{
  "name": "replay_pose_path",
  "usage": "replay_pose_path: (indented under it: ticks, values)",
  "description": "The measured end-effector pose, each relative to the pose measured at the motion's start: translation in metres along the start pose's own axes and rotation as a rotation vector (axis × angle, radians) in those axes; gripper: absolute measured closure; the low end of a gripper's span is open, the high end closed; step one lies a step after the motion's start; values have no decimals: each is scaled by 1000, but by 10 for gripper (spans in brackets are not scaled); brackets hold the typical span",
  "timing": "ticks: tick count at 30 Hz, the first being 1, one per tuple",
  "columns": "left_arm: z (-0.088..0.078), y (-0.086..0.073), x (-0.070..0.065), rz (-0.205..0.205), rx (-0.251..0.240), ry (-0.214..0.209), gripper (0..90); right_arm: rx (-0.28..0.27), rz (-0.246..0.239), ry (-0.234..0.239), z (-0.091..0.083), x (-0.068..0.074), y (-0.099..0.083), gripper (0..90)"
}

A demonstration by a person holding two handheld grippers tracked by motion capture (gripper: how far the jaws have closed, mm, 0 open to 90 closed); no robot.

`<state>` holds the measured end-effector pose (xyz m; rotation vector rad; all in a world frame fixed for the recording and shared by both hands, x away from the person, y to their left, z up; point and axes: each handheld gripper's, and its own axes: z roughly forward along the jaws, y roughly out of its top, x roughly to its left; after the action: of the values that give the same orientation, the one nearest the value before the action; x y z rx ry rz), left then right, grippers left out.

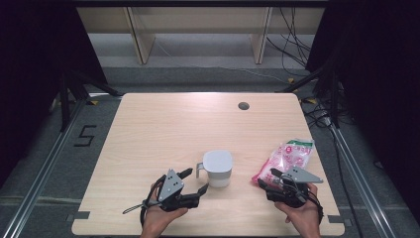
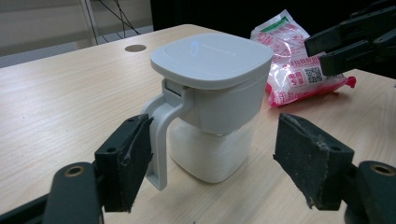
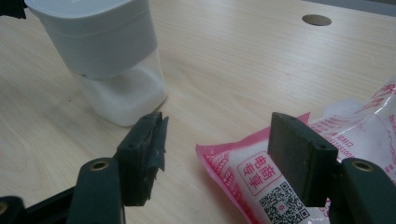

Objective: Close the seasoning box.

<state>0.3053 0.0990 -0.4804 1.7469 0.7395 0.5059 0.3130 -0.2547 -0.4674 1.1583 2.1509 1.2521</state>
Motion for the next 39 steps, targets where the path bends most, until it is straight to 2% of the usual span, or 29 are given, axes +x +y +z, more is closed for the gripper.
replay_pose_path:
  ticks: [3,6,7,8,10,13,14,15,16,17,18,19,20,21,22,23,24,26,29,30,31,32,33,34,35,37,38,39]
  values:
    - [-2,-4,-1,6,8,-1,266,1,0,-5,0,0,0,343]
    - [-3,-8,-2,4,11,-1,264,-11,-33,-7,2,-2,1,328]
    - [-3,-9,-3,-11,0,-2,264,5,10,-1,1,2,0,326]
    - [-3,-10,-2,-5,2,-11,265,-5,-14,0,2,0,1,326]
    - [-4,-12,-2,-18,6,-11,268,-14,-3,3,3,1,1,322]
    - [-6,-16,-1,-8,20,-5,264,-6,-12,-3,2,0,1,321]
    - [-6,-18,-1,-11,18,-8,262,4,17,-4,1,3,1,319]
    - [-7,-20,-1,-7,23,-6,259,-11,16,2,3,4,1,316]
    - [-7,-21,-2,-8,22,-8,258,-13,-3,7,3,2,1,311]
    - [-7,-22,-2,-2,27,-9,257,-1,24,9,3,6,1,308]
    - [-8,-23,-3,3,45,-5,256,6,-1,10,2,4,1,305]
    - [-7,-24,-2,-5,43,-12,255,4,17,15,3,8,0,302]
    - [-7,-24,-3,-8,44,-2,255,18,5,7,3,8,0,302]
    - [-8,-24,-2,4,56,1,253,12,11,21,3,9,-1,299]
    - [-9,-24,-3,-1,48,2,252,10,-12,16,3,8,-1,291]
    - [-9,-24,-4,-10,33,2,251,23,-12,23,2,9,-2,280]
    - [-10,-24,-3,-5,34,-8,251,19,10,27,2,11,-3,280]
    - [-9,-23,-5,-1,35,-4,250,30,-3,30,1,10,-5,280]
    - [-6,-25,-11,-5,39,-21,243,41,24,33,0,15,-9,278]
    - [-6,-24,-12,-1,52,-16,243,49,7,36,-1,15,-9,278]
    - [-4,-25,-13,-5,44,-24,243,38,-8,39,0,14,-10,278]
    - [-4,-25,-14,2,59,-25,243,59,16,42,-1,17,-11,278]
    - [-4,-25,-15,0,58,-23,242,45,-8,47,0,16,-12,278]
    - [-4,-25,-15,9,59,-26,242,52,19,46,-1,19,-13,278]
    - [-4,-25,-16,4,57,-28,241,50,20,43,-1,20,-14,278]
    - [-4,-25,-15,4,56,-23,241,56,-10,56,-2,19,-14,278]
    - [-4,-25,-15,4,58,-23,241,51,-7,57,-1,19,-15,277]
    - [-4,-25,-15,5,58,-24,240,60,25,57,-1,22,-16,277]
